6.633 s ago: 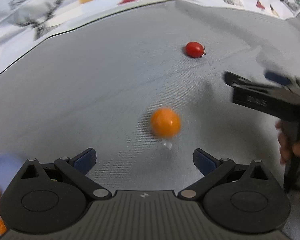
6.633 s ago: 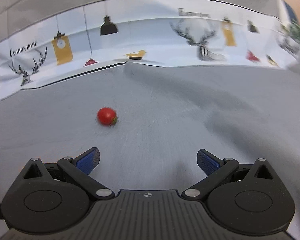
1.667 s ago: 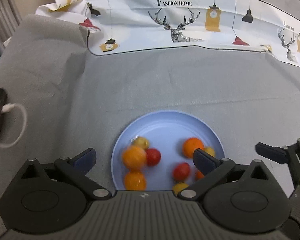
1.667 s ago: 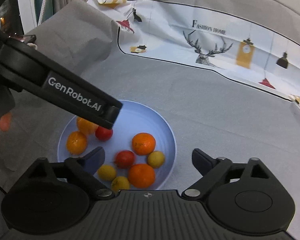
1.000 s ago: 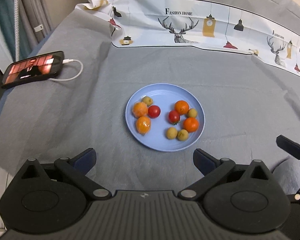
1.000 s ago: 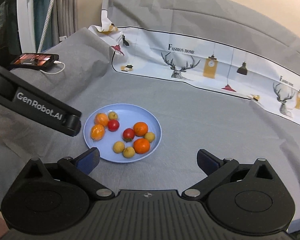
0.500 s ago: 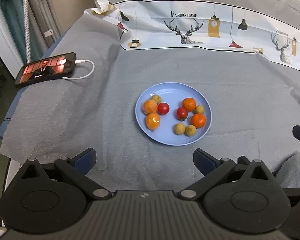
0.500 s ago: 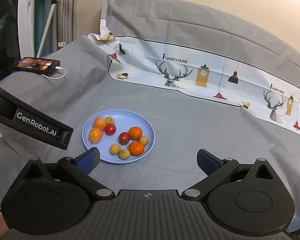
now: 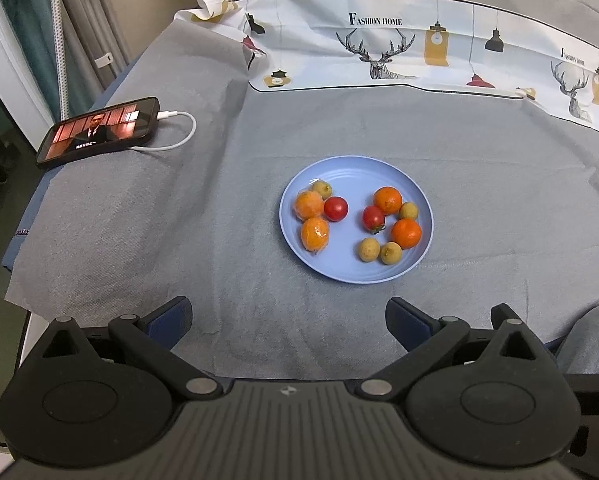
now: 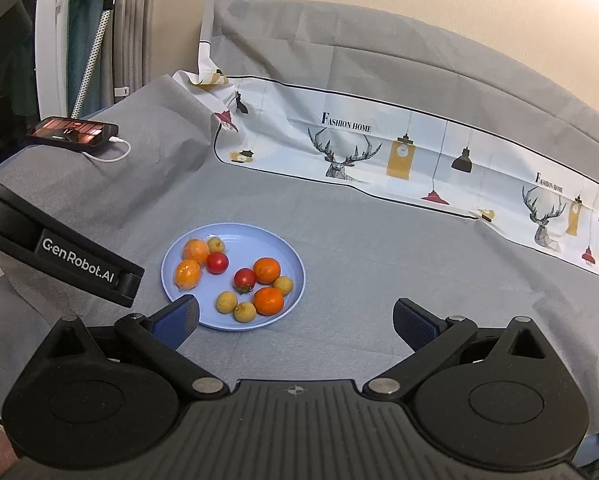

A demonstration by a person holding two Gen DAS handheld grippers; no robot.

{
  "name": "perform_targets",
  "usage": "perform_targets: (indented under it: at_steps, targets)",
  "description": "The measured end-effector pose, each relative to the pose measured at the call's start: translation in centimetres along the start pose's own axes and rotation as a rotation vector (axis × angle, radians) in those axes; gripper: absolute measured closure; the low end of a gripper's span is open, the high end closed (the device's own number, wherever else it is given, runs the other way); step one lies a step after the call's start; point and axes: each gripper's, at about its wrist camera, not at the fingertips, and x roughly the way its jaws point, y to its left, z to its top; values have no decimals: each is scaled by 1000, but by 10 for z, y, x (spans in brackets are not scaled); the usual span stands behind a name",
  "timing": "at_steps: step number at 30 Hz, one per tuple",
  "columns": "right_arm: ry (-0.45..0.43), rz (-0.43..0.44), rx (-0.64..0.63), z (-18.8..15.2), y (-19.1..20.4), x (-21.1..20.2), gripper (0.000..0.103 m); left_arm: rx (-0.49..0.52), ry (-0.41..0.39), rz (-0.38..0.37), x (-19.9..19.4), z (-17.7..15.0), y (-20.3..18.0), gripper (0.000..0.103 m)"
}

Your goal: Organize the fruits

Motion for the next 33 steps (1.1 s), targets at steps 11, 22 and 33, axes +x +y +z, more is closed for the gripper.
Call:
perform_targets:
  at_steps: [11,22,33]
  targets:
    - [2,-2,6,0,0,-1,1,-46,-22,24,-4,-2,1,0]
    - [7,-1,10,-1,-1,0,1,15,-20,84,-3,1,0,0]
    - [8,-1,13,-1,-2,1,1,3,-23,84,-3,1,-1,0]
